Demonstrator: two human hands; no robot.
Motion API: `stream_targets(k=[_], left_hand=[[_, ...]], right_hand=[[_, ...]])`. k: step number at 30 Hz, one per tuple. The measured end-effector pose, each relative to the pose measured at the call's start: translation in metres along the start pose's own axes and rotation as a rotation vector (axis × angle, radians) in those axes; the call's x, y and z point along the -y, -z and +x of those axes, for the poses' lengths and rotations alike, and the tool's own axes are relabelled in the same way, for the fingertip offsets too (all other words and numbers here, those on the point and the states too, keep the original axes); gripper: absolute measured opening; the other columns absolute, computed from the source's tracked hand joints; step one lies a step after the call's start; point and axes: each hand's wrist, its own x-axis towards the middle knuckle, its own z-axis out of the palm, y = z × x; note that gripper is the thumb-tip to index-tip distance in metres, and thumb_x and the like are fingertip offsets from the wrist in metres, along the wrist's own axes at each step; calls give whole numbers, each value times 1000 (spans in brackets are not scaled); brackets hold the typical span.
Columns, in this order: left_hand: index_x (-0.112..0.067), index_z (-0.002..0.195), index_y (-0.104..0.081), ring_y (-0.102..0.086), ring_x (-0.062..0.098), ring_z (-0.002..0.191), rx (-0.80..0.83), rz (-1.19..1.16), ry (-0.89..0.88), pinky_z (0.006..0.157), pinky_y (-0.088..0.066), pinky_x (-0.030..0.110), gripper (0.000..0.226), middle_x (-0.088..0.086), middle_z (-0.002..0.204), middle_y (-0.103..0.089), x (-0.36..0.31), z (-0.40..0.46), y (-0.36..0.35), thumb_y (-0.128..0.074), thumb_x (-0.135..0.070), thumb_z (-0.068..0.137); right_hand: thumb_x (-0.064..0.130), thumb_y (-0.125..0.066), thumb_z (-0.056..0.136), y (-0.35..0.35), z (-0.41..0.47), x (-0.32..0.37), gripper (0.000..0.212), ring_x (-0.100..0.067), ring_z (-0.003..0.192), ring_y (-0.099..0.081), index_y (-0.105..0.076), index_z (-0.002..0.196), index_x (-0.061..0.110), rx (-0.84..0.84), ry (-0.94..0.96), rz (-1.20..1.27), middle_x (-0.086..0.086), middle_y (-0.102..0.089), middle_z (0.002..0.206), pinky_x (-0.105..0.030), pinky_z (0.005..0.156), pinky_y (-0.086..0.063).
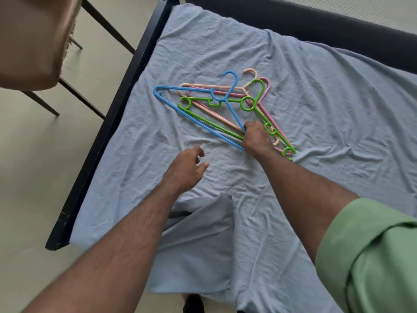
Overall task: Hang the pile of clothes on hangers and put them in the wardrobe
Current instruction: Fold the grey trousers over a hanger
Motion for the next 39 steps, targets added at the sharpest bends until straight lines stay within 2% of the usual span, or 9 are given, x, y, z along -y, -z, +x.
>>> stream_targets(k=[8,15,19,21,24,27,32,35,39], left_hand=[[-21,119,-59,-55,23,112,-42,77,11,98,-48,48,30,2,119,-56,16,-15,14,-64,-37,95],[-26,146,-38,-25,25,142,-310,242,18,110,-25,49,76,3,155,-27,16,-39,52,-73,-53,83],[-30,154,-22,-11,20,151,-389,196,74,116,-14,55,100,0,165,-9,23,-54,80,-75,-62,76],[-32,152,-29,-24,19,148,-351,171,135,114,-16,51,90,-1,161,-28,26,-65,94,-71,-65,79],[-32,118,-60,-61,20,108,-335,137,190,98,-30,42,42,-7,108,-72,42,-91,111,-65,-61,88],[-24,93,-67,-61,21,72,-395,-107,107,76,-51,41,21,-3,73,-65,68,-127,120,-67,-45,93],[-19,96,-67,-45,19,58,-535,-347,237,55,-37,28,15,8,66,-53,121,-205,122,-55,-27,102],[-15,100,-64,-40,14,53,-568,-539,437,47,-34,22,22,11,67,-47,151,-239,105,-45,-24,106],[-14,113,-64,-45,12,54,-538,-775,554,54,-38,26,25,0,66,-57,172,-258,71,-42,-25,106]], right_hand=[[10,-52,97,10,-6,1,23,-38,107,-61,-60,115,22,-152,0,90,-14,-63,118,-40,78,-44],[14,-55,101,33,-36,-6,23,-39,89,-61,-59,123,16,22,432,144,-22,-66,101,-43,73,-49],[16,-54,103,50,-55,16,24,-35,95,-59,-60,126,15,110,598,49,-18,-65,109,-36,75,-41],[16,-54,103,55,-68,36,24,-33,96,-57,-61,126,14,147,693,12,-17,-65,109,-34,77,-40],[19,-55,103,49,-90,64,23,-32,101,-59,-61,125,18,226,773,-27,-12,-67,110,-40,87,-48],[18,-57,100,31,-119,83,21,-34,102,-60,-59,119,24,131,730,65,-10,-65,111,-46,90,-51],[13,-64,91,-34,-224,107,12,-37,89,-60,-60,100,8,-236,350,482,-14,-60,97,-44,79,-49],[40,-71,88,-82,-302,116,31,-29,86,-60,-53,89,15,-77,82,526,-5,-60,88,-41,77,-49],[71,-74,69,-136,-362,137,71,-26,111,-54,-47,112,20,97,-161,325,0,-52,115,-44,90,-47]])
